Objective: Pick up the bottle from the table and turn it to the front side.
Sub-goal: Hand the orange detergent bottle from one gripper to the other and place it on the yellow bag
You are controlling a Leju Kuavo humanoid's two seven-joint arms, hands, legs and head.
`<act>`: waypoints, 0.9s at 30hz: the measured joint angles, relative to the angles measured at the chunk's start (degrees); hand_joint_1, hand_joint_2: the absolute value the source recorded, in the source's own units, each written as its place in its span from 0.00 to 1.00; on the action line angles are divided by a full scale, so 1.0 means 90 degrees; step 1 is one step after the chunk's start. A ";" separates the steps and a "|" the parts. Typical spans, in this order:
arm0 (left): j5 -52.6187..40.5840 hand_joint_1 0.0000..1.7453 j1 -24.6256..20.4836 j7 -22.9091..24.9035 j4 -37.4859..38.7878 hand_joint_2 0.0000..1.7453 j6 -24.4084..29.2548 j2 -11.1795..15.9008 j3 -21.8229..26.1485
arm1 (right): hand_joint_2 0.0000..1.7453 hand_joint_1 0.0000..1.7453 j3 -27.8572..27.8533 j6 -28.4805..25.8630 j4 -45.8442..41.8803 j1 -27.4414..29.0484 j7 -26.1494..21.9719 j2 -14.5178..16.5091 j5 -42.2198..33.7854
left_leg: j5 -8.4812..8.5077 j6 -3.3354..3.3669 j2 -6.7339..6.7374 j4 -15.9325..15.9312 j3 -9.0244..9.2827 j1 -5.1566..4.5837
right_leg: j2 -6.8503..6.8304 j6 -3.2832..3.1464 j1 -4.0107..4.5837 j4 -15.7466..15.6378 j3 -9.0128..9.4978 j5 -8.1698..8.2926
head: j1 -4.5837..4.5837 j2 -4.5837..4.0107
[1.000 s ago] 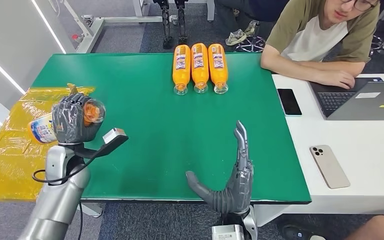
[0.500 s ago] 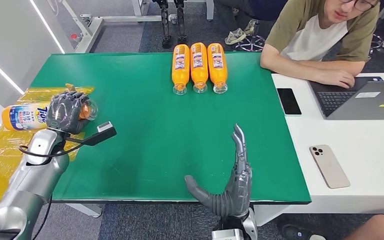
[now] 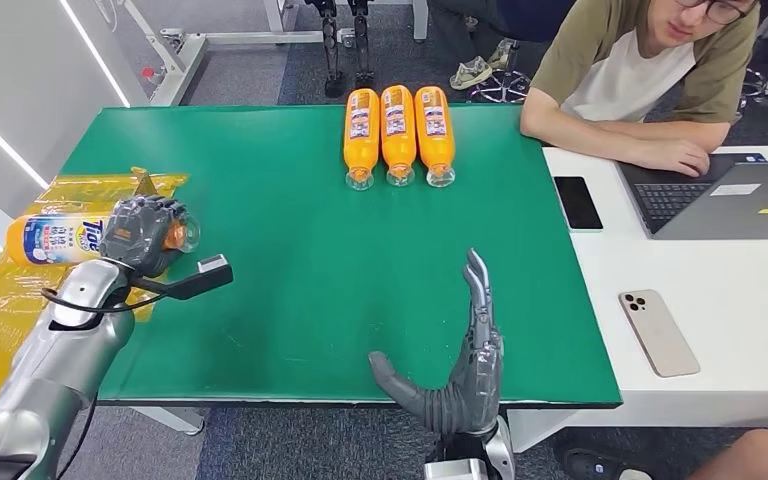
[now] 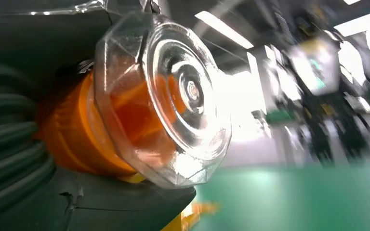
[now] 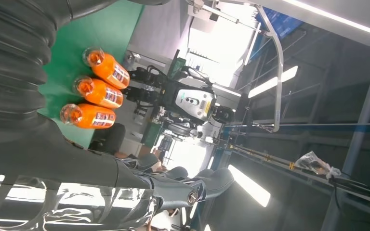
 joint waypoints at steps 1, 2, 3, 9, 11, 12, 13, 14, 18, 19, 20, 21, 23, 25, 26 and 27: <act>-0.0084 1.00 -0.0031 -0.0028 0.0050 1.00 -0.0229 0.0048 -0.0084 | 1.00 0.00 0.0003 -0.0001 0.0002 0.0000 -0.0010 -0.0001 -0.0011 | 0.0000 0.0000 0.0001 0.0000 0.0000 0.0000 | 0.0001 0.0000 0.0000 0.0000 -0.0001 0.0000 | 0.0000 0.0000; -0.0178 1.00 -0.0058 -0.0028 0.0103 1.00 -0.0433 0.0090 -0.0168 | 1.00 0.00 0.0006 -0.0002 0.0002 -0.0001 -0.0013 -0.0001 -0.0015 | 0.0000 0.0000 0.0002 0.0000 0.0000 0.0000 | 0.0002 -0.0001 0.0000 0.0000 -0.0001 0.0000 | 0.0000 0.0000; -0.0281 1.00 -0.0076 -0.0011 0.0159 1.00 -0.0614 0.0128 -0.0256 | 1.00 0.00 0.0011 -0.0002 0.0002 -0.0003 -0.0013 -0.0001 -0.0013 | 0.0000 0.0000 0.0002 0.0000 0.0000 0.0000 | 0.0003 -0.0001 0.0000 0.0000 -0.0002 0.0000 | 0.0000 0.0000; -0.0520 1.00 0.0189 0.0331 0.0502 1.00 -0.0902 0.0138 -0.0690 | 1.00 0.00 0.0087 0.0019 -0.0004 -0.0051 0.0191 -0.0001 0.0164 | -0.0001 -0.0001 0.0002 -0.0001 -0.0001 -0.0001 | 0.0002 -0.0001 -0.0001 -0.0001 -0.0002 -0.0001 | 0.0000 0.0000; -0.0436 1.00 0.0341 0.0431 0.0587 1.00 -0.0924 0.0075 -0.0720 | 1.00 0.00 0.0104 0.0081 -0.0022 -0.0065 0.0323 -0.0001 0.0297 | -0.0003 -0.0002 0.0001 -0.0001 -0.0002 -0.0001 | 0.0002 0.0000 -0.0001 -0.0002 -0.0003 -0.0002 | 0.0001 0.0000; -0.0398 1.00 0.0407 0.0462 0.0624 1.00 -0.0958 0.0039 -0.0724 | 1.00 0.00 0.0107 0.0127 -0.0038 -0.0070 0.0384 -0.0001 0.0358 | -0.0003 -0.0002 0.0000 -0.0001 -0.0003 -0.0001 | 0.0001 0.0001 -0.0001 -0.0003 -0.0003 -0.0003 | 0.0001 0.0000; -0.0373 1.00 0.0473 0.0480 0.0653 1.00 -0.0990 0.0002 -0.0725 | 1.00 0.00 0.0109 0.0174 -0.0054 -0.0074 0.0435 -0.0001 0.0412 | -0.0004 -0.0001 -0.0001 -0.0001 -0.0004 -0.0001 | 0.0000 0.0002 -0.0001 -0.0003 -0.0002 -0.0004 | 0.0001 0.0000; -0.0350 1.00 0.0531 0.0492 0.0673 1.00 -0.1016 -0.0034 -0.0727 | 1.00 0.00 0.0110 0.0213 -0.0067 -0.0079 0.0474 0.0000 0.0453 | -0.0004 -0.0001 -0.0002 -0.0001 -0.0005 -0.0001 | -0.0001 0.0002 -0.0001 -0.0003 -0.0002 -0.0005 | 0.0001 0.0000; -0.0255 1.00 0.0640 0.0576 0.0712 1.00 -0.1065 -0.0199 -0.0728 | 1.00 0.00 0.0112 0.0270 -0.0098 -0.0099 0.0540 0.0002 0.0543 | -0.0006 0.0002 -0.0016 -0.0001 -0.0004 -0.0003 | -0.0016 0.0004 -0.0003 -0.0003 0.0006 -0.0007 | 0.0001 0.0000; -0.0242 1.00 0.0647 0.0614 0.0721 1.00 -0.1078 -0.0239 -0.0728 | 1.00 0.00 0.0115 0.0272 -0.0100 -0.0105 0.0541 0.0004 0.0551 | -0.0006 0.0002 -0.0021 -0.0002 -0.0003 -0.0003 | -0.0021 0.0004 -0.0003 -0.0003 0.0009 -0.0007 | 0.0001 0.0000; -0.0234 1.00 0.0653 0.0647 0.0728 1.00 -0.1084 -0.0273 -0.0727 | 1.00 0.00 0.0119 0.0274 -0.0100 -0.0110 0.0540 0.0005 0.0551 | -0.0006 0.0002 -0.0026 -0.0002 -0.0002 -0.0003 | -0.0027 0.0004 -0.0003 -0.0002 0.0011 -0.0008 | 0.0001 0.0000; -0.0228 0.92 0.0660 0.0673 0.0732 1.00 -0.1084 -0.0302 -0.0727 | 1.00 0.00 0.0123 0.0276 -0.0100 -0.0114 0.0539 0.0006 0.0550 | -0.0006 0.0002 -0.0030 -0.0002 -0.0002 -0.0003 | -0.0031 0.0004 -0.0003 -0.0002 0.0013 -0.0009 | 0.0001 0.0000; -0.0196 0.42 0.0680 0.0693 0.0735 1.00 -0.1059 -0.0333 -0.0727 | 1.00 0.00 0.0131 0.0284 -0.0100 -0.0120 0.0532 0.0007 0.0549 | -0.0005 0.0002 -0.0035 -0.0003 0.0000 -0.0003 | -0.0035 0.0004 -0.0003 -0.0002 0.0017 -0.0010 | 0.0001 0.0000; -0.0110 0.00 0.0727 0.0689 0.0735 1.00 -0.0975 -0.0350 -0.0712 | 1.00 0.00 0.0138 0.0280 -0.0100 -0.0123 0.0526 0.0007 0.0548 | -0.0005 0.0002 -0.0035 -0.0003 0.0005 -0.0003 | -0.0035 0.0004 -0.0003 -0.0001 0.0020 -0.0010 | 0.0000 -0.0001; -0.0044 0.00 0.0763 0.0679 0.0735 1.00 -0.0909 -0.0365 -0.0688 | 1.00 0.00 0.0141 0.0266 -0.0100 -0.0124 0.0523 0.0007 0.0547 | -0.0005 0.0002 -0.0034 -0.0003 0.0007 -0.0003 | -0.0034 0.0003 -0.0003 -0.0001 0.0021 -0.0010 | 0.0000 -0.0001; 0.0032 0.00 0.0798 0.0661 0.0735 1.00 -0.0839 -0.0389 -0.0652 | 1.00 0.00 0.0142 0.0248 -0.0100 -0.0124 0.0520 0.0006 0.0545 | -0.0004 0.0002 -0.0035 -0.0003 0.0008 -0.0003 | -0.0034 0.0003 -0.0003 -0.0001 0.0021 -0.0010 | 0.0000 -0.0001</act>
